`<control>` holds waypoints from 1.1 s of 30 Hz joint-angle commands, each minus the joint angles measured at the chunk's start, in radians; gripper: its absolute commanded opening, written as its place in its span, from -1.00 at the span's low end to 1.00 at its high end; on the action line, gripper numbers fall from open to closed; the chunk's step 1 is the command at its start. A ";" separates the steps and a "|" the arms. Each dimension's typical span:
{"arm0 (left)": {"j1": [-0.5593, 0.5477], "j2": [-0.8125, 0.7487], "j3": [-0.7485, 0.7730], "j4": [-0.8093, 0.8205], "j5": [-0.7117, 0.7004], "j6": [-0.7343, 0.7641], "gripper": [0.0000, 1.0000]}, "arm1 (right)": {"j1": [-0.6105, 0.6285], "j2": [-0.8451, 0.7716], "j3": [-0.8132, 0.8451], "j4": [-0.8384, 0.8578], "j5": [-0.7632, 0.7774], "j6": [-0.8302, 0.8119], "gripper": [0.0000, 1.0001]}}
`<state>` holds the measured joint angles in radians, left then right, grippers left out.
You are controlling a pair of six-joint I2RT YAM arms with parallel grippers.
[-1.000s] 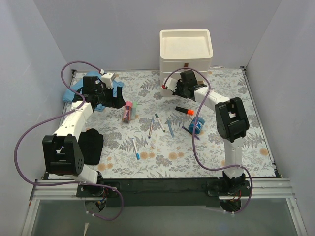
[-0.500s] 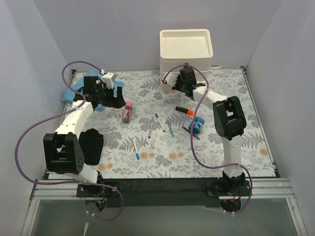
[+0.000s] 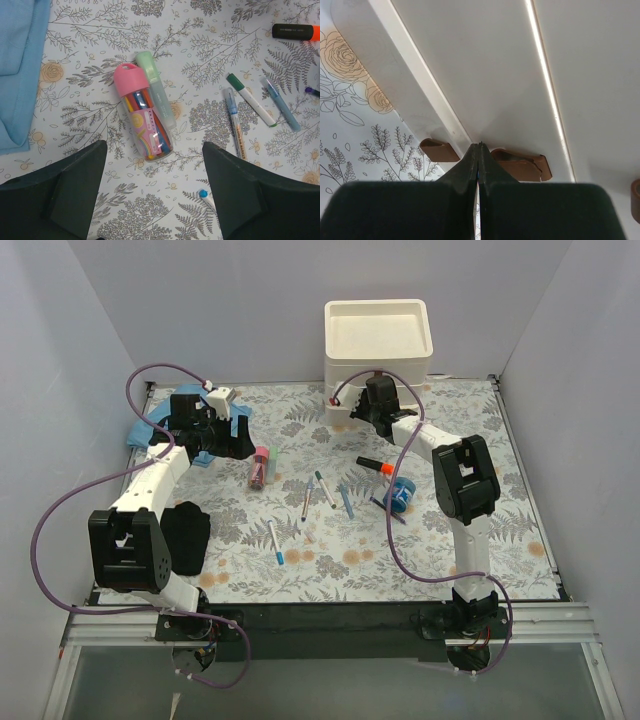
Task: Sort the stationery into containers
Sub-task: Close the drawer in the storage box.
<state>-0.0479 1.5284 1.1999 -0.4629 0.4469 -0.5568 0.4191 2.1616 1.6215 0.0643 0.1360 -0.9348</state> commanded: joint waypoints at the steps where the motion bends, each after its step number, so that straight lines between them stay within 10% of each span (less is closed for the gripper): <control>1: 0.002 -0.011 0.036 0.010 -0.002 0.012 0.56 | -0.002 -0.023 -0.006 0.057 -0.006 0.040 -0.97; 12: 0.002 -0.022 -0.005 0.017 0.012 0.005 0.56 | -0.013 -0.138 -0.046 -0.241 -0.358 0.085 -0.97; 33: 0.002 -0.007 -0.005 0.012 -0.004 0.005 0.56 | -0.016 0.054 0.103 -0.074 -0.141 0.074 -0.97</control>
<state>-0.0479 1.5284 1.1893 -0.4629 0.4473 -0.5579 0.4068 2.2448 1.7329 -0.1390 -0.0296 -0.8433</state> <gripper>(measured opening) 0.779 0.024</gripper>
